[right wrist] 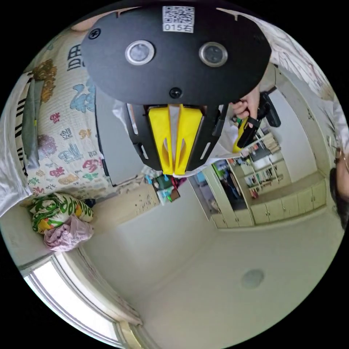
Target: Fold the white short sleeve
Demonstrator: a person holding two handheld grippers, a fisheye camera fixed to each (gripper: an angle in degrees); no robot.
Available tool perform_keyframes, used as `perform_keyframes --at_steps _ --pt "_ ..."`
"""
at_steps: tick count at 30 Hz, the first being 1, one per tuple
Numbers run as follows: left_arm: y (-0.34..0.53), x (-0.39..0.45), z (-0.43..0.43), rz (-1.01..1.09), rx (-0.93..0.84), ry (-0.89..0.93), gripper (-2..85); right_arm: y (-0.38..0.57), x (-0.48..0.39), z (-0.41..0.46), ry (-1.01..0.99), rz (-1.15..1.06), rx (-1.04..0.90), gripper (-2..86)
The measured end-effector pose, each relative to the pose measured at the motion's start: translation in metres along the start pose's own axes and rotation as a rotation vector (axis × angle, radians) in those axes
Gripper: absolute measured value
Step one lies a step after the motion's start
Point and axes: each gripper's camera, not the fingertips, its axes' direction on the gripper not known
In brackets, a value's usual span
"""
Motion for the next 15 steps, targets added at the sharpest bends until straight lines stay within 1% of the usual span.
perform_keyframes --at_steps 1,2,4,5,7,8,10,12,14,15 --pt "-0.017 0.024 -0.016 0.019 0.097 0.024 -0.6 -0.014 -0.024 -0.018 -0.057 0.023 0.092 -0.3" --pt "-0.026 0.036 -0.023 0.028 0.140 0.041 -0.6 -0.020 -0.036 -0.028 -0.095 0.033 0.141 -0.3" --pt "-0.058 0.081 -0.051 0.078 0.274 0.084 -0.7 -0.042 -0.080 -0.064 -0.217 0.041 0.313 -0.3" --pt "-0.065 0.092 -0.058 0.094 0.304 0.087 -0.7 -0.046 -0.091 -0.072 -0.236 0.031 0.347 -0.3" --pt "-0.089 0.134 -0.087 0.166 0.426 0.116 -0.6 -0.063 -0.137 -0.102 -0.271 -0.053 0.463 -0.3" --pt "-0.094 0.145 -0.094 0.188 0.456 0.121 -0.6 -0.066 -0.147 -0.109 -0.276 -0.082 0.487 -0.3" --pt "-0.110 0.181 -0.120 0.276 0.579 0.131 -0.6 -0.076 -0.184 -0.134 -0.282 -0.207 0.562 -0.3" --pt "-0.121 0.204 -0.133 0.339 0.644 0.141 -0.6 -0.080 -0.206 -0.148 -0.270 -0.294 0.612 -0.3" --pt "-0.131 0.226 -0.140 0.405 0.681 0.130 -0.5 -0.080 -0.228 -0.159 -0.215 -0.399 0.675 -0.3" --pt "-0.137 0.238 -0.141 0.451 0.705 0.119 -0.5 -0.080 -0.240 -0.163 -0.156 -0.470 0.719 -0.3"
